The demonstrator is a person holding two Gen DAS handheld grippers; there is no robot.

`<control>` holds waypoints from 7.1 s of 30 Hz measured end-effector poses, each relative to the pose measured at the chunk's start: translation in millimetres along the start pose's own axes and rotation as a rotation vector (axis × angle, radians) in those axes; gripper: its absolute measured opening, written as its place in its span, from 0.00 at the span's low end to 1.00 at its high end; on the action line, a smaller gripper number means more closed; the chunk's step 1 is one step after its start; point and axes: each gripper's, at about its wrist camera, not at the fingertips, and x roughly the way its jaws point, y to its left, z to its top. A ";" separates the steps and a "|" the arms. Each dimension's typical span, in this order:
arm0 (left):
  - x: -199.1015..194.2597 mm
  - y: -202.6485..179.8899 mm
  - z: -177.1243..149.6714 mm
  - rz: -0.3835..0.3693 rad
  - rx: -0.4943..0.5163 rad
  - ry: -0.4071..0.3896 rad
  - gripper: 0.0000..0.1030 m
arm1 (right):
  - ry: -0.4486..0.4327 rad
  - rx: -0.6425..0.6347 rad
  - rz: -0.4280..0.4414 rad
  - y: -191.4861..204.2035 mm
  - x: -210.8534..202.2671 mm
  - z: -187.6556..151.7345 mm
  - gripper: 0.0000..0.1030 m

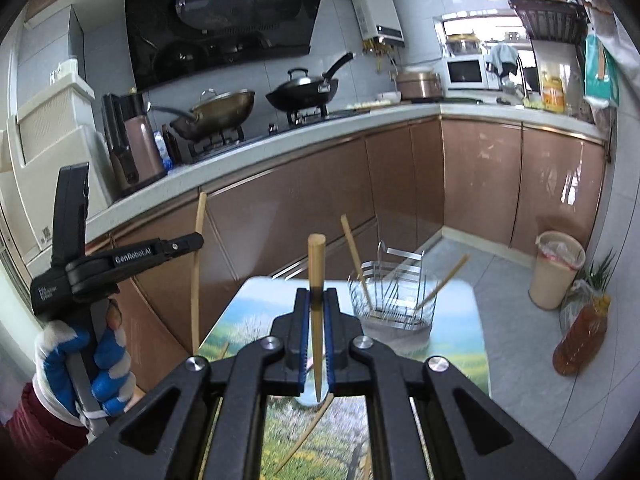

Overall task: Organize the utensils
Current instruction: 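Lift the chopsticks with both tools and carry them above the wire holder, then drop the chopsticks into the wire holder by opening both tools, then withdraw both open tools back toward the table, then lower the left tool onto a bamboo chopstick and close it while the right tool grasps another chopstick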

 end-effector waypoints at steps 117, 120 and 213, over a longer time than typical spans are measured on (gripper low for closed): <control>23.3 145.8 -120.4 0.385 0.050 0.295 0.59 | 0.634 0.009 0.066 3.8 153.7 -197.4 0.07; 40.9 150.0 -128.9 0.376 0.043 0.344 0.59 | 0.672 -0.006 0.070 8.6 174.9 -203.1 0.07; 178.6 197.6 -135.9 0.340 -0.142 0.725 0.59 | 0.781 0.034 -0.027 -34.7 276.7 -189.6 0.07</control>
